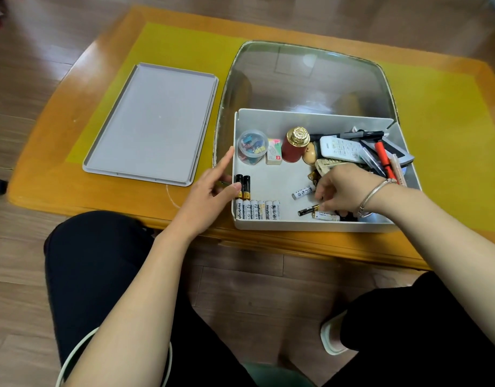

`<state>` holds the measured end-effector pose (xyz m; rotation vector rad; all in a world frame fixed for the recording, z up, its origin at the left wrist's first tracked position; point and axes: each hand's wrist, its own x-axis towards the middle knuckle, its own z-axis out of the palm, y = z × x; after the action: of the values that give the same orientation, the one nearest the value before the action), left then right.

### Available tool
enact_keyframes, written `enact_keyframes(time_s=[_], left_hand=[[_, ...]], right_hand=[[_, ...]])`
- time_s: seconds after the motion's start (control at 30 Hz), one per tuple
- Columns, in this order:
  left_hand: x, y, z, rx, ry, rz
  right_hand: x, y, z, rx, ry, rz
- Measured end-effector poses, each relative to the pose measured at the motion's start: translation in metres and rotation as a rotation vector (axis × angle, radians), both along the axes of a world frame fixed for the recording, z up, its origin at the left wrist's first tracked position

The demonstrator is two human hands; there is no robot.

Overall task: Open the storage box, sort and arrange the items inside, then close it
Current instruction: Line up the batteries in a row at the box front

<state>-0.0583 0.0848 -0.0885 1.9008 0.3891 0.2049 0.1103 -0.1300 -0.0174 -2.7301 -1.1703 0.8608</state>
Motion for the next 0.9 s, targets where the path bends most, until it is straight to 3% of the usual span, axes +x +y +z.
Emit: enact_keyframes(time_s=[0.2, 0.4, 0.57, 0.77, 0.9], left_hand=[[-0.001, -0.002, 0.002, 0.001, -0.002, -0.004], [-0.001, -0.001, 0.003, 0.012, 0.004, 0.005], [-0.001, -0.002, 0.003, 0.002, 0.005, 0.001], [-0.001, -0.003, 0.003, 0.002, 0.015, 0.006], [-0.001, -0.002, 0.004, 0.000, 0.016, 0.003]], right_hand=[[0.001, -0.002, -0.014, -0.236, -0.166, 0.138], [0.003, 0.002, -0.019, -0.256, -0.165, 0.193], [0.000, 0.001, -0.014, -0.171, -0.108, 0.207], [-0.012, 0.015, -0.008, 0.106, 0.011, 0.025], [-0.019, 0.027, -0.016, 0.151, 0.103, -0.064]])
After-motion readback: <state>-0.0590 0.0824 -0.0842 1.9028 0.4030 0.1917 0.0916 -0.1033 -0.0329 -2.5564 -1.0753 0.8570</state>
